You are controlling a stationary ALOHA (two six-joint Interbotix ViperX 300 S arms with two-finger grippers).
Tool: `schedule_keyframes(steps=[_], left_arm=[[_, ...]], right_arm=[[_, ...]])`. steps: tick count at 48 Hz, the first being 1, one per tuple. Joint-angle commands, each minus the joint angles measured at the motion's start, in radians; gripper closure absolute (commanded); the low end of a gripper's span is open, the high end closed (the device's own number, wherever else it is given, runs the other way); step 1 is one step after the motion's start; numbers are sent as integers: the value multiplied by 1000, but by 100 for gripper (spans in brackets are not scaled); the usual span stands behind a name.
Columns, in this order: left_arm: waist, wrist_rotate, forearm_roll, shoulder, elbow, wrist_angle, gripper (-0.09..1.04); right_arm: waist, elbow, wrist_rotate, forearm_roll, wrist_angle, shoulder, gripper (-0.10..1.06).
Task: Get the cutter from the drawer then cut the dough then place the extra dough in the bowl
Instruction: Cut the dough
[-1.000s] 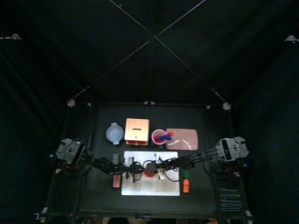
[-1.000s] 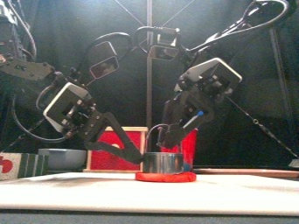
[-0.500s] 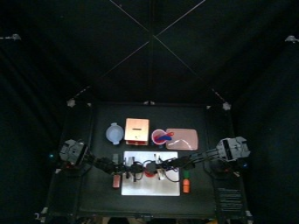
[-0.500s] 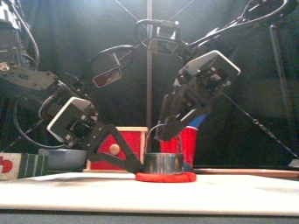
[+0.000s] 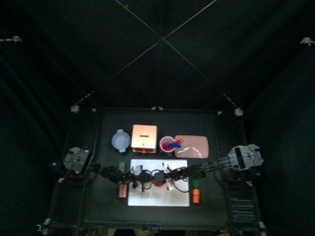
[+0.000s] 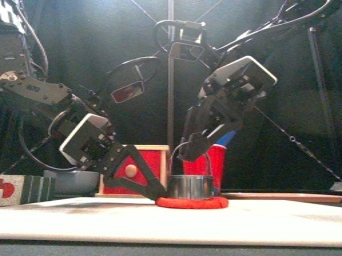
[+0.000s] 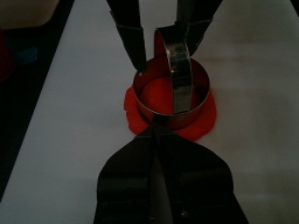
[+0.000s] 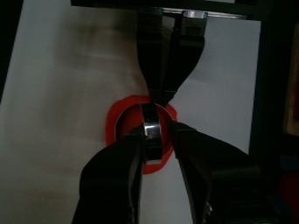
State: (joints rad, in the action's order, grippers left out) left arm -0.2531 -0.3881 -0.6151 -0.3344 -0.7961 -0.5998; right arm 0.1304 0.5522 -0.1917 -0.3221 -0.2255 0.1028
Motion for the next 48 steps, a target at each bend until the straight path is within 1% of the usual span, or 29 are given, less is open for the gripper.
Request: schedule_keyframes(steps=[1,13,18,23,29,38,43,48], left_arm=[[3,0,-5,0,0,11,45],[3,-2,-8,-2,0,12,45],[3,-2,-15,-2,-2,12,45],[3,-2,-17,-5,-2,12,45],[3,-3,-17,-8,-3,12,45],[3,-2,-20,-9,-3,12,45],[3,-3,-29,0,-3,12,45],[3,-5,-37,23,-2,12,45]], right_arm=[[2,-23,0,2,2,-26,35],[3,-26,5,-6,2,-29,49],[3,-28,5,-6,0,-54,50],[-2,-28,5,-21,-8,-107,50],[-8,-14,-5,-69,-43,-195,50],[-31,66,-12,-133,-130,-304,50],[-41,127,-14,-137,-169,-347,50],[-46,213,-15,-133,-175,-379,50]])
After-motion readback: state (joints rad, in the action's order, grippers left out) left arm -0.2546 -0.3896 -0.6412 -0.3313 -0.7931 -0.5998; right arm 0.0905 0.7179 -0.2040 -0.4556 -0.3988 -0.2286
